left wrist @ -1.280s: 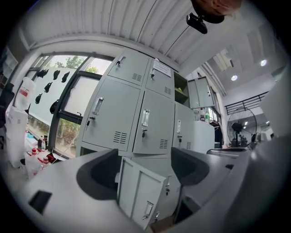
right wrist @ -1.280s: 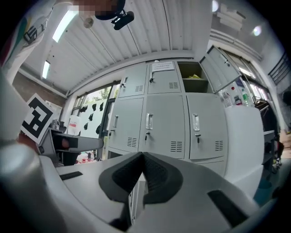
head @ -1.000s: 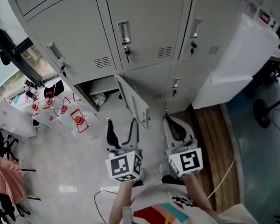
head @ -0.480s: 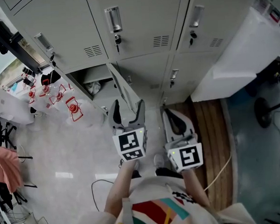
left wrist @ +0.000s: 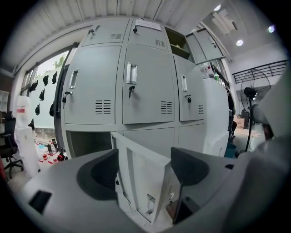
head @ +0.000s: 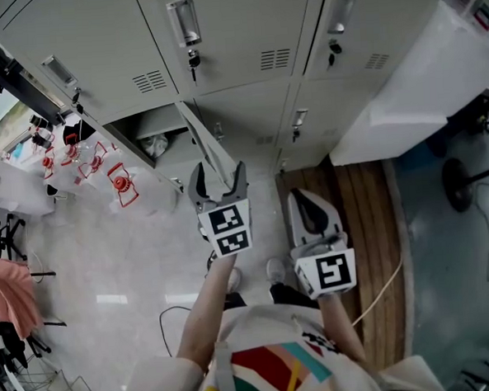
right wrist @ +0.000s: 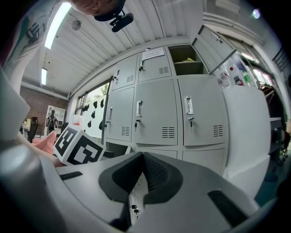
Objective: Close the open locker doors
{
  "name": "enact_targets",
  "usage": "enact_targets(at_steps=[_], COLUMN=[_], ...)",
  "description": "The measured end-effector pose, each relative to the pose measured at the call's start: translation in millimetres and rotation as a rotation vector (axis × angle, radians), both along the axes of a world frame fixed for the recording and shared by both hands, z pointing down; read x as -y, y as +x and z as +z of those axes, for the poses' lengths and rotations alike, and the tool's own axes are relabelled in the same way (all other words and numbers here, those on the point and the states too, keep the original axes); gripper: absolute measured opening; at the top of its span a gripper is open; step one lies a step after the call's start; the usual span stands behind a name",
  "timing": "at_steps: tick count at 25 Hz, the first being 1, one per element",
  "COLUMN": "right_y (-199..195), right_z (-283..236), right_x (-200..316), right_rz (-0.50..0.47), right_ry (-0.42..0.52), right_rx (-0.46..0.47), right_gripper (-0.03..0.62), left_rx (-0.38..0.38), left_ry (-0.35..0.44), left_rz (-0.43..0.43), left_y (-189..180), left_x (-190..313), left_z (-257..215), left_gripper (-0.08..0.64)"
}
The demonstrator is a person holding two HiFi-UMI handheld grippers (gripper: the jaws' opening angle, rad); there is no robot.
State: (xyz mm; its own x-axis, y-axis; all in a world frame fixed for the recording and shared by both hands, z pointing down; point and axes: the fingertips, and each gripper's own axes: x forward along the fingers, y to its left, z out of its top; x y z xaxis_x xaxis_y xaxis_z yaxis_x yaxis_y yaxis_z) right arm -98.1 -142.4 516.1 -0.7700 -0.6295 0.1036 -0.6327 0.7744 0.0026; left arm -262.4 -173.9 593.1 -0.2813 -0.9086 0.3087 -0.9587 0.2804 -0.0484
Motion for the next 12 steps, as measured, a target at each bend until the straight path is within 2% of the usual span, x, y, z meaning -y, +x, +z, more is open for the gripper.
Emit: enact_targets(at_steps=[12], right_y=[-28], right_z=[4], right_x=[-8], right_rz=[-0.037], right_ry=[-0.009], right_rx=[0.000], right_gripper=[0.006], left_rx=[-0.001], left_ry=[0.000], left_rz=[0.003], left_y=[-14], left_x=[-21], left_z=[4], left_gripper=[0.339])
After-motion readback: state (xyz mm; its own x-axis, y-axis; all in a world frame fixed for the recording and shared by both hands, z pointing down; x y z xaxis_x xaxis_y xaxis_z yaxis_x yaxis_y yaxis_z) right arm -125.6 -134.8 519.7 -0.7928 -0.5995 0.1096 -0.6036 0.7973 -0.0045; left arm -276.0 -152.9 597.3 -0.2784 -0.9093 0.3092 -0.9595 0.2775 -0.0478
